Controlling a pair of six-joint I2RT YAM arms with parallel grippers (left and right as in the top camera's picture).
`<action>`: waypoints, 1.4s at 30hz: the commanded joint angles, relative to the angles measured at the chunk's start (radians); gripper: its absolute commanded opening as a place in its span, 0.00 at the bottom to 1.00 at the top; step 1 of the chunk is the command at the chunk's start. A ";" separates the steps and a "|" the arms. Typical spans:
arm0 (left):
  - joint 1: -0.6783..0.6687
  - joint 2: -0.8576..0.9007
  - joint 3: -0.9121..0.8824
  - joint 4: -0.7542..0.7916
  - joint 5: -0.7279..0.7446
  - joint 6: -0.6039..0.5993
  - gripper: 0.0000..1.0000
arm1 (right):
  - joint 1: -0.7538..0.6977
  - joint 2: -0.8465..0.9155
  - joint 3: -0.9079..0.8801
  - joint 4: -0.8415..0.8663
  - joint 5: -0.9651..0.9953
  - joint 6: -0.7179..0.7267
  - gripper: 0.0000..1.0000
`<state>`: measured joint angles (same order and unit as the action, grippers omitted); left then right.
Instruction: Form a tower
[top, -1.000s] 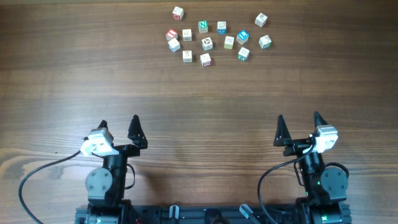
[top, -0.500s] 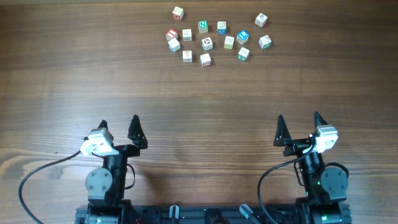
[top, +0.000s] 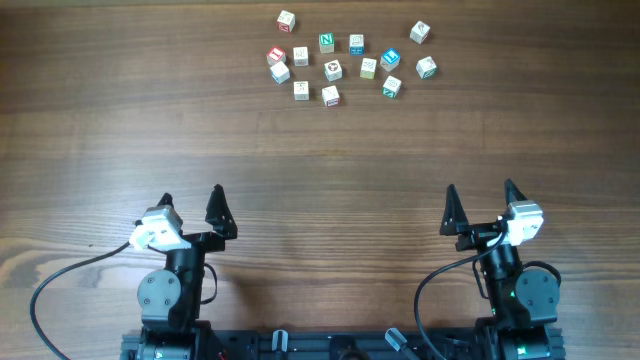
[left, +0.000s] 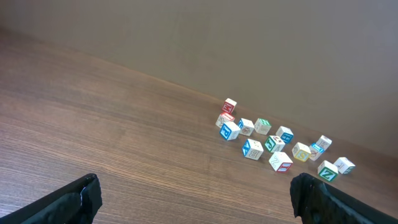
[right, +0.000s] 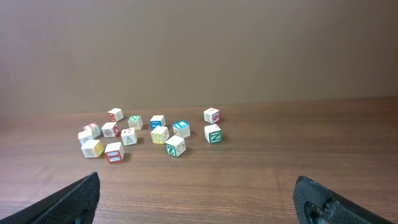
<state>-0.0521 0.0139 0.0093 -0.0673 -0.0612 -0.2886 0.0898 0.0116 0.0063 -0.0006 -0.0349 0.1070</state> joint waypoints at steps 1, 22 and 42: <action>0.006 -0.007 -0.004 -0.001 0.008 0.027 1.00 | -0.003 -0.004 -0.001 0.002 -0.015 -0.002 1.00; 0.006 0.077 0.201 -0.096 0.142 0.020 1.00 | -0.003 -0.004 -0.001 0.002 -0.015 -0.002 1.00; -0.142 1.022 1.072 -0.412 0.254 0.173 1.00 | -0.003 -0.004 -0.001 0.002 -0.015 -0.002 1.00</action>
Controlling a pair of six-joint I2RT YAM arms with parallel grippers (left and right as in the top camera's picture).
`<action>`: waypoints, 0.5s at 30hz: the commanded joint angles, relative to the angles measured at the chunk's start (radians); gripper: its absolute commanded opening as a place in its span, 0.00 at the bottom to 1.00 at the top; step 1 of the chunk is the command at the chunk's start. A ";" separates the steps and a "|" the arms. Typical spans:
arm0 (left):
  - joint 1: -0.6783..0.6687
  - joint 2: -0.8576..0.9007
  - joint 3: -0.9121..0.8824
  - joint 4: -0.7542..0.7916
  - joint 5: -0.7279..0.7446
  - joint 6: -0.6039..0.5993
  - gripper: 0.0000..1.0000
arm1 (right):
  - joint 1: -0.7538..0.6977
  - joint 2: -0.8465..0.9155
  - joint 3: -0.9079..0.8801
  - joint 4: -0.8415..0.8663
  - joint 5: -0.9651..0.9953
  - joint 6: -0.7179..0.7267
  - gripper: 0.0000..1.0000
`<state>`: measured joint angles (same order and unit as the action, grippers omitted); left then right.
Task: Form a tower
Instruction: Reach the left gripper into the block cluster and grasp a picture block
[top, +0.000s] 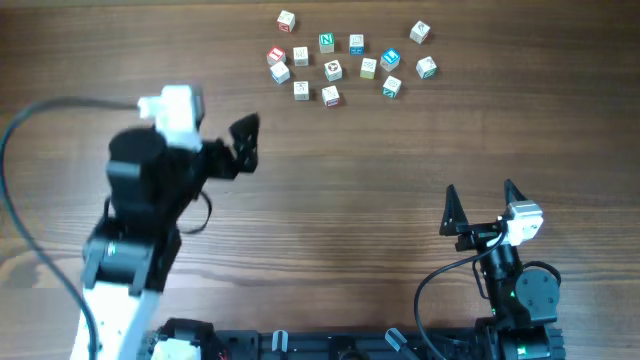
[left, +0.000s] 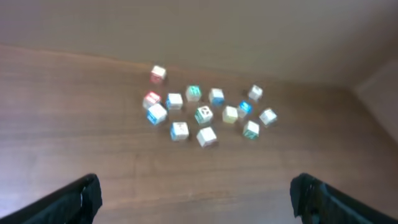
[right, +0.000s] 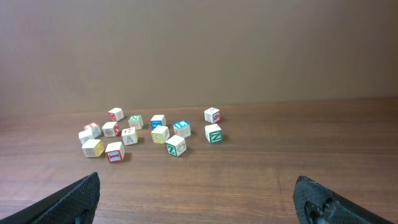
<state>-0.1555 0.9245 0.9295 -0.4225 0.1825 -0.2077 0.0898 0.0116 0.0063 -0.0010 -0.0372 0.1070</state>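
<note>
Several small lettered cubes (top: 345, 60) lie loose in a cluster at the far middle of the wooden table (top: 330, 200), none stacked. They also show in the left wrist view as cubes (left: 205, 115) and in the right wrist view as cubes (right: 149, 134). My left gripper (top: 243, 145) is raised and reaches toward the cluster, just short of it and to its left; it stands open and empty (left: 196, 190). My right gripper (top: 480, 192) rests near the front right, open and empty (right: 196, 190).
Outlying cubes sit at the cluster's edges: one at the far left top (top: 286, 19), one at the far right top (top: 419, 32). A black cable (top: 25, 120) loops from the left arm across the table's left side. The arm bases (top: 350, 345) line the front edge.
My left arm has lifted from its rest pose at the front left and now reaches forward, its open gripper close to the cube cluster. The right arm and the cubes have not moved.
</note>
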 joint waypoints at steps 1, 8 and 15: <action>-0.061 0.196 0.256 -0.123 -0.001 0.109 1.00 | -0.003 -0.004 -0.001 0.002 -0.013 -0.002 1.00; -0.154 0.671 0.707 -0.376 -0.046 0.188 1.00 | -0.003 -0.004 -0.001 0.002 -0.013 -0.002 0.99; -0.181 0.938 0.722 -0.319 -0.038 0.200 1.00 | -0.003 -0.004 -0.001 0.002 -0.013 -0.002 1.00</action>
<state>-0.3309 1.8194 1.6390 -0.7628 0.1467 -0.0303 0.0898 0.0120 0.0063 -0.0010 -0.0372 0.1070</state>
